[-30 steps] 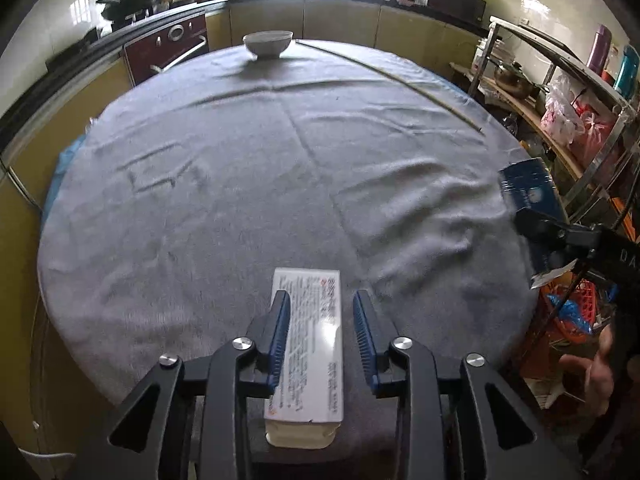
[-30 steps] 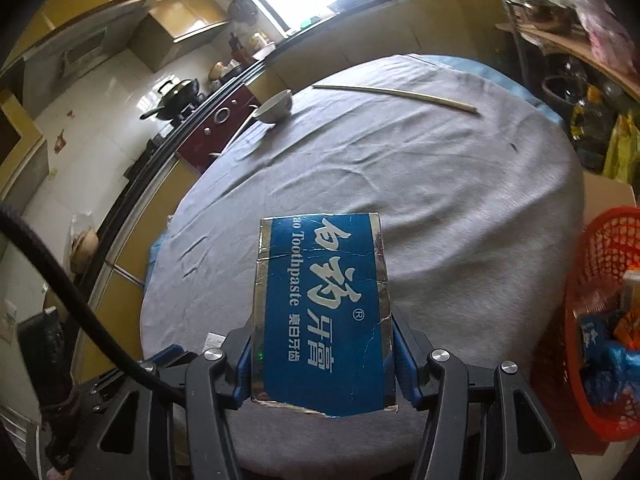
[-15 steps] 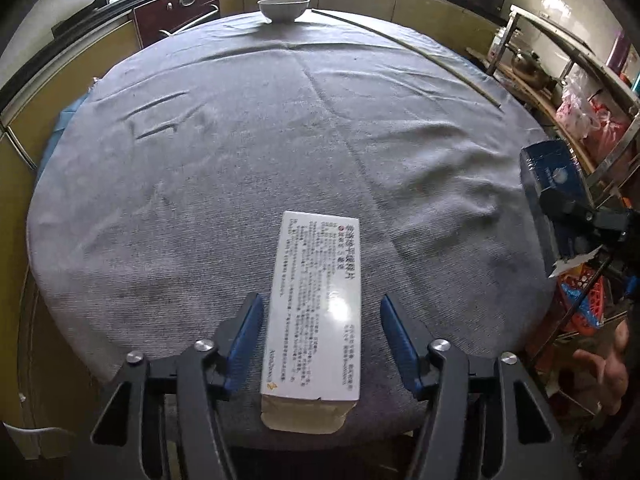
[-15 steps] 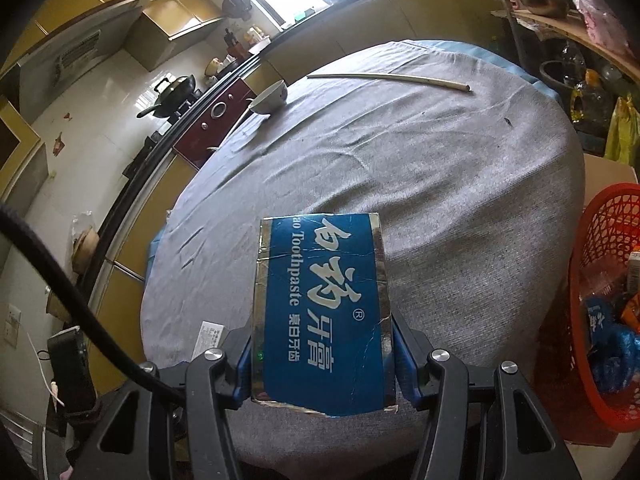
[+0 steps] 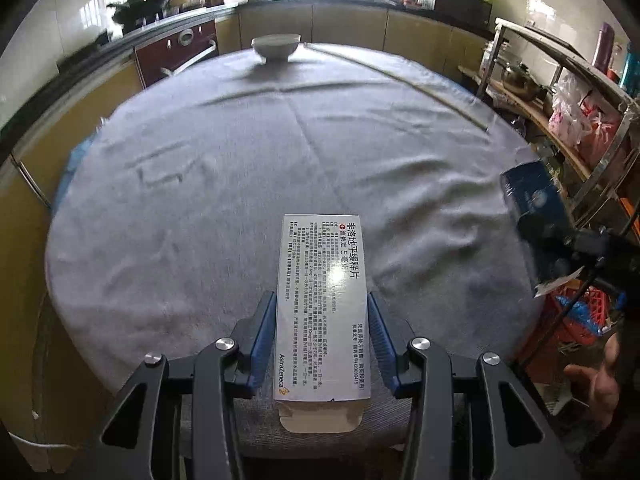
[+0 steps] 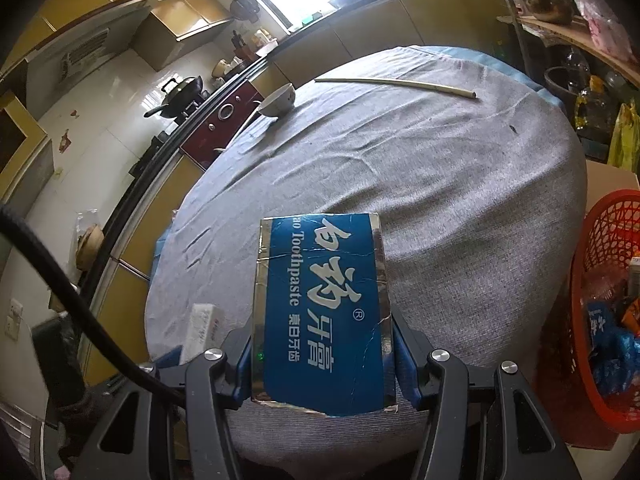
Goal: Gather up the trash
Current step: 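Carry both boxes over the red basket, left and right tools together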
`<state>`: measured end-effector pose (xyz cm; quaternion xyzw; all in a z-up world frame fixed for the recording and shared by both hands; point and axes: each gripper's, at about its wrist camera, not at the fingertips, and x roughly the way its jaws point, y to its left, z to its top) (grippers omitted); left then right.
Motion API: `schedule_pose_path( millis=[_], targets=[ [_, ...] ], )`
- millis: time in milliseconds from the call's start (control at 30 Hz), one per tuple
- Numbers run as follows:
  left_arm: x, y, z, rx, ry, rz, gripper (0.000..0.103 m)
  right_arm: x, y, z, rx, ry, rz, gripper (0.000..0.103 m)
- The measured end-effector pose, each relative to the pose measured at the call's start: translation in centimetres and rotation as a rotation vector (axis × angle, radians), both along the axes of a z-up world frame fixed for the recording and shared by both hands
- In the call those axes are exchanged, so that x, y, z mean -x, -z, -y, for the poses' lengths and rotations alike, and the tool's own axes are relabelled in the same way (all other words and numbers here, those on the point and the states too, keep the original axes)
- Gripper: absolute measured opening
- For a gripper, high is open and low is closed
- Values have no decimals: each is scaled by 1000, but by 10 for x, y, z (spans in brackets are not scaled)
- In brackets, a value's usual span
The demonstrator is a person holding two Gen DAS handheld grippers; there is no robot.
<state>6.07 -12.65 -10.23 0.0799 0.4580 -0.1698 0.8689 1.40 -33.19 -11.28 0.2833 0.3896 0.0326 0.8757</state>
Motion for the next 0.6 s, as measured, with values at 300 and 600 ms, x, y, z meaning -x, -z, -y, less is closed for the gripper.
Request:
schedule_pose_path(
  millis=[300,600],
  targets=[
    [12,-39,28,-43,30,108,47,13,-16,7,18,14,55,59],
    [26,-73,60,-61,83,188,47,40,-40,27,70,63,111,59]
  ],
)
